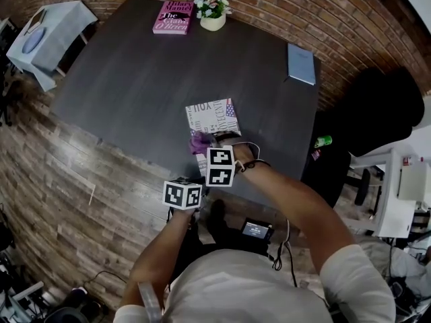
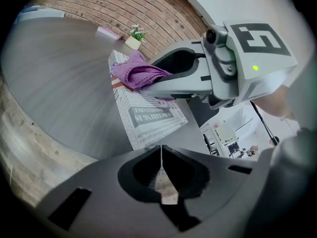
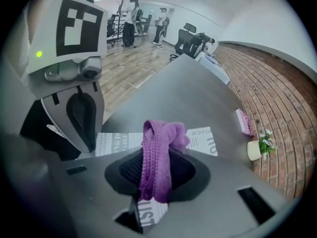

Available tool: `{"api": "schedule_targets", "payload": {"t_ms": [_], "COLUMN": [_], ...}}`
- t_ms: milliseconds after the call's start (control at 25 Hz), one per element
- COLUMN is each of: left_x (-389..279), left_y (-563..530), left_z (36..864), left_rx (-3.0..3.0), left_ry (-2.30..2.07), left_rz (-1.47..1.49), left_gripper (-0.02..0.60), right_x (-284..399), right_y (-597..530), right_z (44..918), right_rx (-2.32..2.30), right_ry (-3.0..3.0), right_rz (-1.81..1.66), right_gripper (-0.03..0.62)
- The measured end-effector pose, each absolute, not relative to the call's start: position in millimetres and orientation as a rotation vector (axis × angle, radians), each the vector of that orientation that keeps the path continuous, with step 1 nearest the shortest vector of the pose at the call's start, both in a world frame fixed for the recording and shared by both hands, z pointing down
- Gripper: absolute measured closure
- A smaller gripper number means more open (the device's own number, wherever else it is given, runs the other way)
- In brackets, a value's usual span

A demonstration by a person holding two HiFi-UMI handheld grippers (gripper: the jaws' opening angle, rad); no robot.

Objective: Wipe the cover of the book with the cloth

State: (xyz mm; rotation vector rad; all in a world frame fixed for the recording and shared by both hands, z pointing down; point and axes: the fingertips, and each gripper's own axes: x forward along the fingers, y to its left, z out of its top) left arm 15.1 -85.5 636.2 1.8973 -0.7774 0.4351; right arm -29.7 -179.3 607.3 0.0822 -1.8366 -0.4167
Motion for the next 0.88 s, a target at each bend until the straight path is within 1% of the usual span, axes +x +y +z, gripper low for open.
{"api": "schedule_targets", "payload": {"t_ms": [360,880], "left_x": [15,15], "left_y": [-85,-84], "left_z": [636,637], "left_rx": [1.909,1.945], "left_ry": [-0.776,-0.782], "left_rz": [0.451,0.477], "left_gripper": [0.565,0.566], "right_x": [-21,-12], "right_y": [-153,-122], "right_z": [606,600], "right_rx": [0.031,-0.072], "right_ry": [-1.842,-1.894], "right_rz": [-0.364,-0.145], "right_gripper": [0.482,0.484]}}
